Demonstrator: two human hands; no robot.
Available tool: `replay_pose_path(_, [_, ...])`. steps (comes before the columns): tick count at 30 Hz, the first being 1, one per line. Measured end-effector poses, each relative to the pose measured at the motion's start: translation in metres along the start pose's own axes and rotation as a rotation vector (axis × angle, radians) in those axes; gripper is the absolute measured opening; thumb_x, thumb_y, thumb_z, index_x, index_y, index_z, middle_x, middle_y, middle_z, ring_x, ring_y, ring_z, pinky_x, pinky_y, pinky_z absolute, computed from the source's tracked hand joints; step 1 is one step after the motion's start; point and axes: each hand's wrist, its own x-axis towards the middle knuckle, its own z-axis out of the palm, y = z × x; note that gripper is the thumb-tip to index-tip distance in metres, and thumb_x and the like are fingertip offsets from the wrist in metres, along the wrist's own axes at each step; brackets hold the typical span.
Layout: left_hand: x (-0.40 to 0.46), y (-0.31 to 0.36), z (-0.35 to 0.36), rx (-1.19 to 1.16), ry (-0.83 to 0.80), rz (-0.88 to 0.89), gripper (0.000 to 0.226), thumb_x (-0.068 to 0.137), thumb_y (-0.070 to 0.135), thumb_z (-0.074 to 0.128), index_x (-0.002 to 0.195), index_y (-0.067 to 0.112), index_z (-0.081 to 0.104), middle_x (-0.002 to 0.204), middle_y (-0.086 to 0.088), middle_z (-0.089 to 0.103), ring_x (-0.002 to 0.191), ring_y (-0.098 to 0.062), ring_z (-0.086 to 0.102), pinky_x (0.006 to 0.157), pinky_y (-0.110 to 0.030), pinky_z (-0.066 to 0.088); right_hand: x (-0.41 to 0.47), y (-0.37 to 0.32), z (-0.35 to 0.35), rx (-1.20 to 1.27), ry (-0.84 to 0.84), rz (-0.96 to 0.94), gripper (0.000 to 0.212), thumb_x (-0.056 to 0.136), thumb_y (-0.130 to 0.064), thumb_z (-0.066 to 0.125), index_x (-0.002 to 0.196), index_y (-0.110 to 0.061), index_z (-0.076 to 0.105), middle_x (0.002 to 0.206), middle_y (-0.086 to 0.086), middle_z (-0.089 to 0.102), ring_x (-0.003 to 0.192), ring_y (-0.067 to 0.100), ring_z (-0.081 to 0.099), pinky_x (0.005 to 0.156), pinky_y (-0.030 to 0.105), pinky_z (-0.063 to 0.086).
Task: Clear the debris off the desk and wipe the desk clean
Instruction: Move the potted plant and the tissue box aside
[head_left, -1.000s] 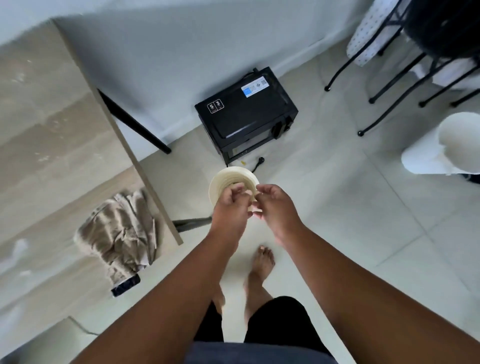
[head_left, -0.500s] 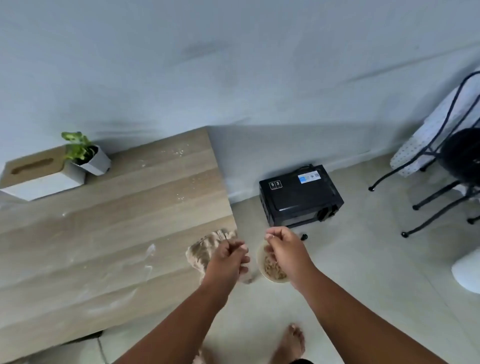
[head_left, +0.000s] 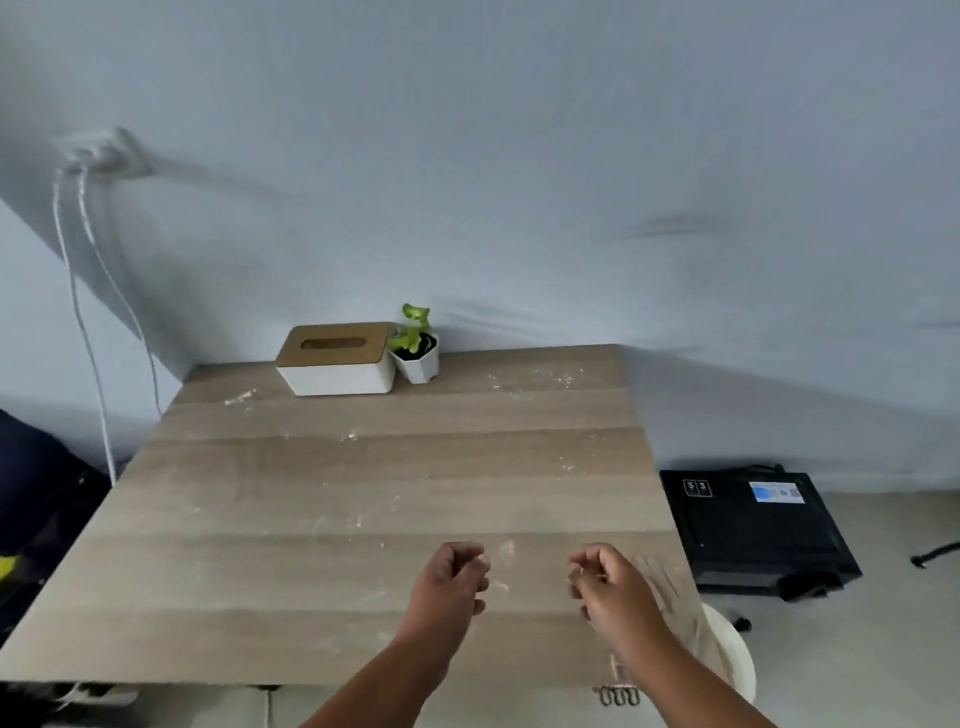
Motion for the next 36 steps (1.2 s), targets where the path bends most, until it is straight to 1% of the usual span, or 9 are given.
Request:
replay_pose_path(5, [0.021, -0.009, -0.076, 0.031, 0.032, 0.006, 0.009, 0.095, 0.019, 0.066, 0.103, 0.023, 0.069, 0.089, -0.001, 0.072, 0.078, -0.009, 0.065, 0.066, -0.025, 0.055, 0.003, -0.022, 0.075, -0.030, -0.004, -0.049, 0.015, 0.092, -0.008, 0.066, 0.093, -0.022, 0.070, 0.084, 0.001, 0.074, 0.081, 0.019, 0.071, 0.083, 0.049, 0.059])
replay_pose_path(9, [0.041, 0.002, -0.120, 0.043, 0.086, 0.023, 0.009, 0.096, 0.021, 0.066, 0.104, 0.025, 0.069, 0.095, -0.004, 0.073, 0.081, -0.013, 0.066, 0.070, -0.029, 0.056, 0.010, -0.048, 0.114, -0.034, -0.018, -0.069, 0.015, 0.090, -0.006, 0.068, 0.093, -0.021, 0.069, 0.091, 0.001, 0.073, 0.084, 0.021, 0.070, 0.085, 0.047, 0.058])
replay_pose_path(13, [0.062, 0.018, -0.146, 0.017, 0.132, 0.048, 0.010, 0.096, 0.025, 0.067, 0.105, 0.026, 0.070, 0.100, 0.002, 0.074, 0.094, -0.015, 0.068, 0.086, -0.038, 0.057, 0.030, -0.076, 0.139, -0.057, -0.032, -0.092, 0.017, 0.089, -0.010, 0.069, 0.095, -0.025, 0.066, 0.098, -0.004, 0.072, 0.085, 0.014, 0.067, 0.077, 0.029, 0.052])
replay_pose_path(16, [0.082, 0.030, -0.154, 0.011, 0.153, 0.081, 0.010, 0.096, 0.027, 0.068, 0.105, 0.029, 0.070, 0.101, 0.010, 0.074, 0.099, -0.009, 0.068, 0.091, -0.035, 0.057, 0.055, -0.092, 0.156, -0.045, -0.022, -0.132, 0.024, 0.089, -0.012, 0.072, 0.106, -0.027, 0.064, 0.111, -0.010, 0.068, 0.095, 0.002, 0.065, 0.076, 0.014, 0.044])
replay_pose_path(19, [0.108, 0.041, -0.158, 0.028, 0.172, 0.105, 0.010, 0.095, 0.027, 0.069, 0.104, 0.031, 0.070, 0.098, 0.011, 0.074, 0.093, -0.009, 0.069, 0.083, -0.027, 0.056, 0.082, -0.102, 0.176, -0.051, -0.028, -0.178, 0.038, 0.090, -0.020, 0.076, 0.125, -0.023, 0.062, 0.123, -0.008, 0.062, 0.103, 0.007, 0.065, 0.083, 0.019, 0.047])
replay_pose_path(23, [0.149, 0.061, -0.164, 0.105, 0.183, 0.143, 0.014, 0.094, 0.029, 0.070, 0.107, 0.035, 0.068, 0.098, 0.019, 0.074, 0.088, 0.009, 0.066, 0.072, -0.011, 0.047, 0.122, -0.116, 0.204, -0.021, -0.044, -0.194, 0.061, 0.087, -0.032, 0.081, 0.140, -0.024, 0.053, 0.134, -0.006, 0.055, 0.116, 0.010, 0.059, 0.095, 0.026, 0.048])
replay_pose_path(29, [0.213, 0.098, -0.177, 0.236, 0.175, 0.167, 0.022, 0.095, 0.027, 0.068, 0.111, 0.040, 0.063, 0.121, 0.021, 0.063, 0.118, 0.000, 0.057, 0.102, -0.030, 0.047, 0.178, -0.139, 0.227, 0.063, -0.061, -0.147, 0.079, 0.082, -0.035, 0.085, 0.148, -0.022, 0.044, 0.150, 0.001, 0.049, 0.130, 0.014, 0.053, 0.108, 0.035, 0.047])
replay_pose_path(33, [0.257, 0.126, -0.180, 0.328, 0.217, 0.236, 0.028, 0.093, 0.025, 0.070, 0.118, 0.037, 0.063, 0.124, 0.015, 0.061, 0.121, -0.011, 0.056, 0.108, -0.040, 0.046, 0.221, -0.150, 0.234, 0.086, -0.063, -0.143, 0.091, 0.077, -0.038, 0.088, 0.152, -0.023, 0.039, 0.154, 0.003, 0.045, 0.137, 0.016, 0.048, 0.110, 0.033, 0.042])
replay_pose_path(36, [0.285, 0.144, -0.183, 0.476, 0.221, 0.278, 0.031, 0.093, 0.031, 0.070, 0.121, 0.039, 0.061, 0.122, 0.020, 0.057, 0.119, -0.012, 0.055, 0.103, -0.037, 0.047, 0.250, -0.155, 0.236, 0.126, -0.050, -0.135, 0.098, 0.074, -0.039, 0.090, 0.155, -0.022, 0.036, 0.158, 0.004, 0.041, 0.143, 0.019, 0.043, 0.110, 0.032, 0.040])
